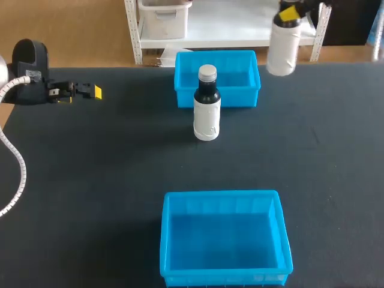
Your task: Pick up the bottle, and place it in the far bin if it is heavy, or in the near bin if it is light.
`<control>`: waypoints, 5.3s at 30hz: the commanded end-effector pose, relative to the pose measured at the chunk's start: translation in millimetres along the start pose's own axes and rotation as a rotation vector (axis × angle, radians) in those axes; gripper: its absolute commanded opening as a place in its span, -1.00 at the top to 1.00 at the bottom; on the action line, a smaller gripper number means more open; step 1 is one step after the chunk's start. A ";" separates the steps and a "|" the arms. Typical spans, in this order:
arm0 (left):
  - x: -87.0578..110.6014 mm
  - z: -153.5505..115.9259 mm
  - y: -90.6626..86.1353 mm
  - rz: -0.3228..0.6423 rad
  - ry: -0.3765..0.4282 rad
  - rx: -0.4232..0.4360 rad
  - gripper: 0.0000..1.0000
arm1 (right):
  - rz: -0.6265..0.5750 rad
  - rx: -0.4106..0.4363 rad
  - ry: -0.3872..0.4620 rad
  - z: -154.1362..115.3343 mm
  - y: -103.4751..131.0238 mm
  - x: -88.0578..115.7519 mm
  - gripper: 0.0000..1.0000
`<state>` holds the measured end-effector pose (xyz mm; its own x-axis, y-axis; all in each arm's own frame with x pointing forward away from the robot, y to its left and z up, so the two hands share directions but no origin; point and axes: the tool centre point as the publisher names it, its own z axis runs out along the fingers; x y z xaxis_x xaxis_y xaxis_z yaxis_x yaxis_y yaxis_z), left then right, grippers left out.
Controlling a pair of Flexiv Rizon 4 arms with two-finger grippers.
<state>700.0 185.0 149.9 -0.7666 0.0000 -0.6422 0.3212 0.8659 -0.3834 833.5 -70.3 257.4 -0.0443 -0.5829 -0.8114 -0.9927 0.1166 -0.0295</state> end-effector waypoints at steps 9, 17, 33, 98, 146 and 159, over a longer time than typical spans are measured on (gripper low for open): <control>0.0 0.0 0.0 0.000 0.000 0.000 -1.00 | -0.024 -0.124 -0.001 45.1 -68.3 -20.0 0.57; 0.0 0.0 0.0 0.000 0.000 0.000 -1.00 | -0.039 -0.171 -0.013 69.2 -70.7 -28.5 0.58; 0.0 0.0 0.0 0.000 0.000 0.000 -1.00 | -0.055 -0.244 -0.032 125.7 -73.1 -42.5 0.58; 0.0 0.0 0.0 0.000 0.000 0.000 -1.00 | 0.168 -0.301 -0.021 181.0 -81.0 21.5 -1.00; 0.0 0.0 0.0 0.000 0.000 0.000 -1.00 | 0.140 -0.048 -0.011 110.3 70.7 52.8 -1.00; 0.0 0.0 0.0 0.000 0.000 0.000 -1.00 | 0.113 -0.105 -0.018 143.1 91.3 37.6 -1.00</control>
<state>700.0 185.0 149.9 -0.7666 0.0000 -0.6422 0.3212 0.8659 -0.3834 763.3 28.5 143.3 -0.1571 -0.5568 -0.8156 -0.9800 -0.0139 0.1983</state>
